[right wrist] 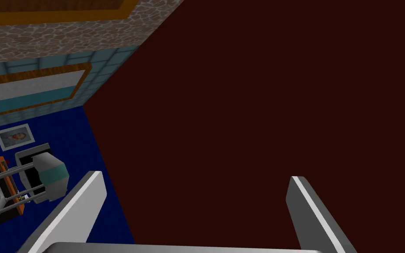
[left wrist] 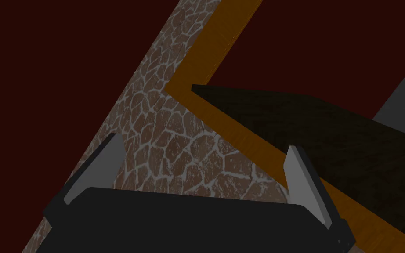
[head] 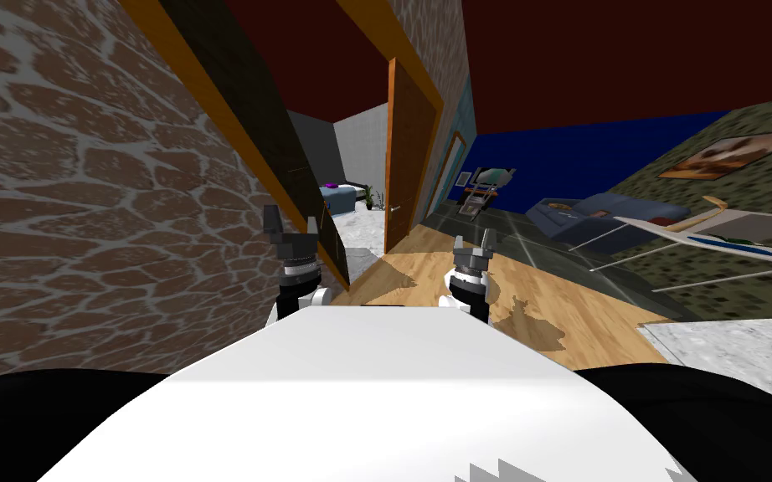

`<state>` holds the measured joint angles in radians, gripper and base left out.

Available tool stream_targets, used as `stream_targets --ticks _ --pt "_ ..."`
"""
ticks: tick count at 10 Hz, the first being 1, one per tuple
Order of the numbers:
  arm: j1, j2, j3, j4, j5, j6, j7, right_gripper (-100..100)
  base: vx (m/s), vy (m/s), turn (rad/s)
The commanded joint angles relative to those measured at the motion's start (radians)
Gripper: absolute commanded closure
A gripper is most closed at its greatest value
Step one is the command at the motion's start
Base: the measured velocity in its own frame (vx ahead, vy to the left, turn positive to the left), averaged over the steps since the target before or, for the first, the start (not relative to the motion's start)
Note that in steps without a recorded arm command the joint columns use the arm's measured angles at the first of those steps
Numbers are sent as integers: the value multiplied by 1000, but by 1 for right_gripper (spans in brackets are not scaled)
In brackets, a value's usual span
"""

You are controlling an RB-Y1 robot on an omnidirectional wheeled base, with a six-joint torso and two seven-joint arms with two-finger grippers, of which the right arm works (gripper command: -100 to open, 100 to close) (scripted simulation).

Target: Push the door open

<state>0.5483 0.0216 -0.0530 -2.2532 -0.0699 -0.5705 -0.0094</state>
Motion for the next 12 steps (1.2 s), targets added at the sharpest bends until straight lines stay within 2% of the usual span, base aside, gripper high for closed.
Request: stream_targets --ticks 1,5,6,12 --pt "-19 -11 6 29 1 0 -3 -100 71 -38 48" --pt "-61 -30 18 93 4 1 -9 -100 88 -53 39" --pt "-81 -38 24 124 5 2 -12 -100 90 -52 68" --pt "-150 -60 44 228 9 4 -21 -100 78 -63 41"
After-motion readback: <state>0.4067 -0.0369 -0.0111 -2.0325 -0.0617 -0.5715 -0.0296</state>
